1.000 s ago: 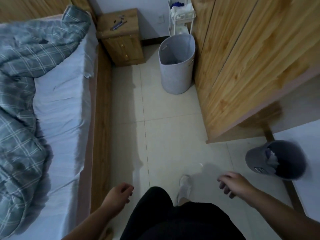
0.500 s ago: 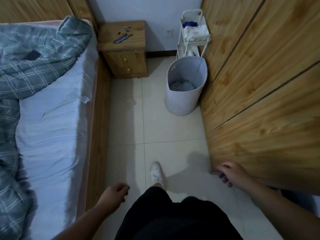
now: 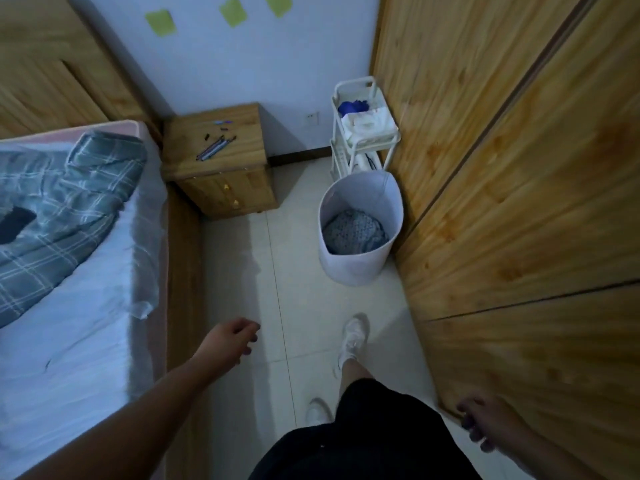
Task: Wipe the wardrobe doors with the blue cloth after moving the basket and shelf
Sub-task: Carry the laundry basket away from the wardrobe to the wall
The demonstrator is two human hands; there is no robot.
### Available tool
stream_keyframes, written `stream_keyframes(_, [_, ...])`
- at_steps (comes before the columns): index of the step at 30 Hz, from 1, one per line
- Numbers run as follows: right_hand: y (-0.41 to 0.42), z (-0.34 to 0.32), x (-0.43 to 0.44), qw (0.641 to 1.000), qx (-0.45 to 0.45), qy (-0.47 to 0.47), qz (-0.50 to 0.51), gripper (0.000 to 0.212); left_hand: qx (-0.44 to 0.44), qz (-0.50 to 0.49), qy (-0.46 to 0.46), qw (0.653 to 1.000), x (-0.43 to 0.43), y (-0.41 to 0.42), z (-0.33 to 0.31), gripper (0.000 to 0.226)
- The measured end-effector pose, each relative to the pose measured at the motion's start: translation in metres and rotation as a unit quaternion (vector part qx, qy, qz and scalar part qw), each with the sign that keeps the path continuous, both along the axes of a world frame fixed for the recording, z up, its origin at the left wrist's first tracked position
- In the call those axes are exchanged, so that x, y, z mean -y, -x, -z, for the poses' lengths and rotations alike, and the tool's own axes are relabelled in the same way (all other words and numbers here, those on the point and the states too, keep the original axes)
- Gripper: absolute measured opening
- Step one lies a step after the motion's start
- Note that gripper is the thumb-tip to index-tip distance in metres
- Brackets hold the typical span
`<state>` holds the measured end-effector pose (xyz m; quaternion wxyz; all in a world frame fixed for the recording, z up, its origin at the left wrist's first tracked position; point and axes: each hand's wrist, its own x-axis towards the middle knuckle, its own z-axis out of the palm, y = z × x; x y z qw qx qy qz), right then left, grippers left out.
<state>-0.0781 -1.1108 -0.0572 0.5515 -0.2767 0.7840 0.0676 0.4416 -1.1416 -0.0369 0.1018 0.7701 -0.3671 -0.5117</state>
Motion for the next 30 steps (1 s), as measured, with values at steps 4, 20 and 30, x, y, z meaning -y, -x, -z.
stream_keyframes(4, [-0.02, 0.012, 0.075, 1.0, 0.02, -0.004, -0.012, 0.015, 0.021, -0.018, -0.031, 0.999, 0.032, -0.008, 0.002, 0.008])
stream_keyframes(20, [-0.132, -0.019, 0.382, 0.988, 0.053, 0.142, -0.015, 0.023, 0.009, 0.006, -0.195, 0.981, 0.183, -0.072, 0.026, 0.015])
stream_keyframes(30, [-0.156, -0.007, 0.315, 0.977, 0.027, 0.057, 0.204, 0.016, -0.042, 0.178, -0.189, 0.965, 0.403, -0.056, 0.025, 0.023])
